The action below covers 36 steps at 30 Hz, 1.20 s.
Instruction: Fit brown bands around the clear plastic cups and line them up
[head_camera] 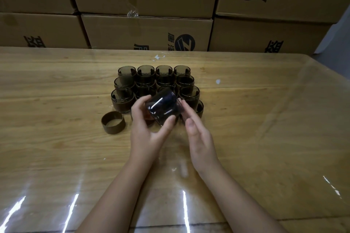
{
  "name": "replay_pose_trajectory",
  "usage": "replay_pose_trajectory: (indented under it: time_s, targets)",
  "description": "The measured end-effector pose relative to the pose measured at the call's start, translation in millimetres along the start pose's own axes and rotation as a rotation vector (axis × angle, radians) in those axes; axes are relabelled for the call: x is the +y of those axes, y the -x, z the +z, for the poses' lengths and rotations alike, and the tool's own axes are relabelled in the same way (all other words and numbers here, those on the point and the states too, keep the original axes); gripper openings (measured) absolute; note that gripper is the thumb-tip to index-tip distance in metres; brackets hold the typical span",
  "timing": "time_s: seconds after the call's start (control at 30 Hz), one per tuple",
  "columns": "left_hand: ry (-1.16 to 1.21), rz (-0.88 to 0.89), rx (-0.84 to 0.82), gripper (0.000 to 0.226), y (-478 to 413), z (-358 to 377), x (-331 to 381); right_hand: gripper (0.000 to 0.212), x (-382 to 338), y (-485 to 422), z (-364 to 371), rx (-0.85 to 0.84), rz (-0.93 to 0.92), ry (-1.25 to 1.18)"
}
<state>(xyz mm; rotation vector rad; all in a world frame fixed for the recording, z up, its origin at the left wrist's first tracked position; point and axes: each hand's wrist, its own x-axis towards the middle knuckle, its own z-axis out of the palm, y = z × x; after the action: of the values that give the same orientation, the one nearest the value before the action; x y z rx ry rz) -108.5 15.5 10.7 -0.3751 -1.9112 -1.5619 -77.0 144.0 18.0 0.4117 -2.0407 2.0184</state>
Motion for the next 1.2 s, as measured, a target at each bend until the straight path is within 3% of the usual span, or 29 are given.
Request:
replay_pose_trajectory:
  time_s: [0.13,0.23,0.33,0.47,0.53,0.77,0.87,1.0,1.2]
  targets:
    - [-0.06,-0.048,0.083,0.066,-4,-1,-7,0.065,0,3,3,-0.024,-0.02,0.058]
    - [-0.162,0.028,0.07,0.065,-5,1,-7,0.07,0,4,3,0.0,-0.034,0.094]
    - [-0.234,0.079,-0.015,0.065,-5,1,-4,0.073,-1,3,1,0.051,-0.046,0.087]
    - [-0.256,0.116,-0.227,0.067,-2,-1,1,0.054,-5,0,-3,0.105,-0.059,0.055]
    - [-0.198,0.099,-0.293,0.066,2,1,6,0.053,-5,-1,-5,0.122,-0.056,0.041]
    - [0.043,-0.046,-0.298,0.064,3,1,14,0.068,-1,-5,-6,0.056,0.08,-0.03]
    - [0.076,-0.148,-0.323,0.064,3,4,13,0.058,4,-5,-4,0.098,0.111,0.036]
    - [0.309,-0.364,-0.26,0.043,1,13,17,0.06,10,-5,-5,0.108,0.049,0.218]
    - [0.325,-0.31,-0.258,0.046,4,16,25,0.056,13,-9,-6,0.273,-0.027,0.188]
